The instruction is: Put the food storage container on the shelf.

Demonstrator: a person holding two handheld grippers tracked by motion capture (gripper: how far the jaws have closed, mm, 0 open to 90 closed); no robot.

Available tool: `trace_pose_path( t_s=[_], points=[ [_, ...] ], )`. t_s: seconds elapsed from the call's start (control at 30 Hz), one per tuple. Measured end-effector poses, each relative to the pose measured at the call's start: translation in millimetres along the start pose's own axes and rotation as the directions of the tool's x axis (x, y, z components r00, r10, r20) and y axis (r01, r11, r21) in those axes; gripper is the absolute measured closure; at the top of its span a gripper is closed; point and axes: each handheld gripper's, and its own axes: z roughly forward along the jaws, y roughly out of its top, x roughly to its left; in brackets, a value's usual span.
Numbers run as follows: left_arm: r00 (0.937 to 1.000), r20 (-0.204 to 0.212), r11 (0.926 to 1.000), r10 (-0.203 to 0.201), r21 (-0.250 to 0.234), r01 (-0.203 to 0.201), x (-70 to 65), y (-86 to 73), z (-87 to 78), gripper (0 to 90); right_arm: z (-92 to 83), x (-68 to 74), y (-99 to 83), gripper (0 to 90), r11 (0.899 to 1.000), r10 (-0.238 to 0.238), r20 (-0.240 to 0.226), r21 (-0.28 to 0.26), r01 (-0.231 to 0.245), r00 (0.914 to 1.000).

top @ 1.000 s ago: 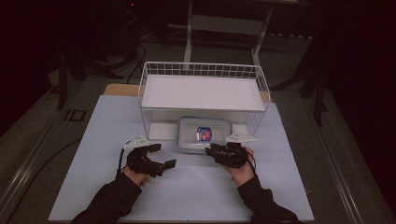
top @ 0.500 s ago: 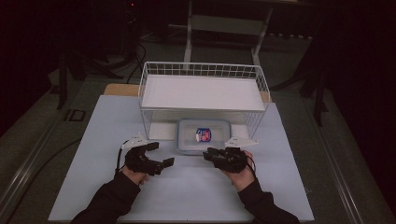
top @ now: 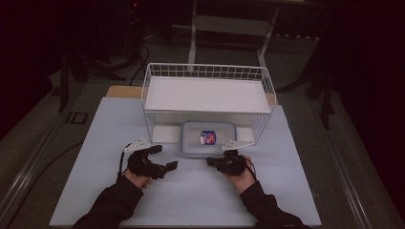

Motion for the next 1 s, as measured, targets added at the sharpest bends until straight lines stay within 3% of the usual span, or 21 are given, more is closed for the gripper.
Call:
trace_pose_path(
  t_s=[0.13,0.2,0.77,1.0],
  points=[
    [1.0,-0.001,1.0,0.002,-0.002,-0.002,0.0,-0.4,-0.3,0.0,1.0,-6.1,5.5,89.8,1.0,0.019,0.038,-0.022,-0.018,0.9991],
    [1.0,0.001,1.0,0.001,0.001,-0.001,0.5,-0.8,-0.1,0.0,1.4,-9.7,8.1,89.9,0.999,0.032,0.028,-0.039,-0.031,0.9991],
    [1.0,0.006,0.9999,0.006,0.013,-0.006,0.2,-2.3,1.2,0.0,25.6,-22.7,32.1,89.8,0.999,0.005,0.073,-0.054,-0.001,0.9973],
    [0.9999,0.01,0.9999,0.006,0.012,-0.006,-0.5,-2.5,1.4,0.0,25.3,-37.6,36.8,89.8,0.997,0.039,0.103,-0.074,-0.031,0.994]
  ],
)
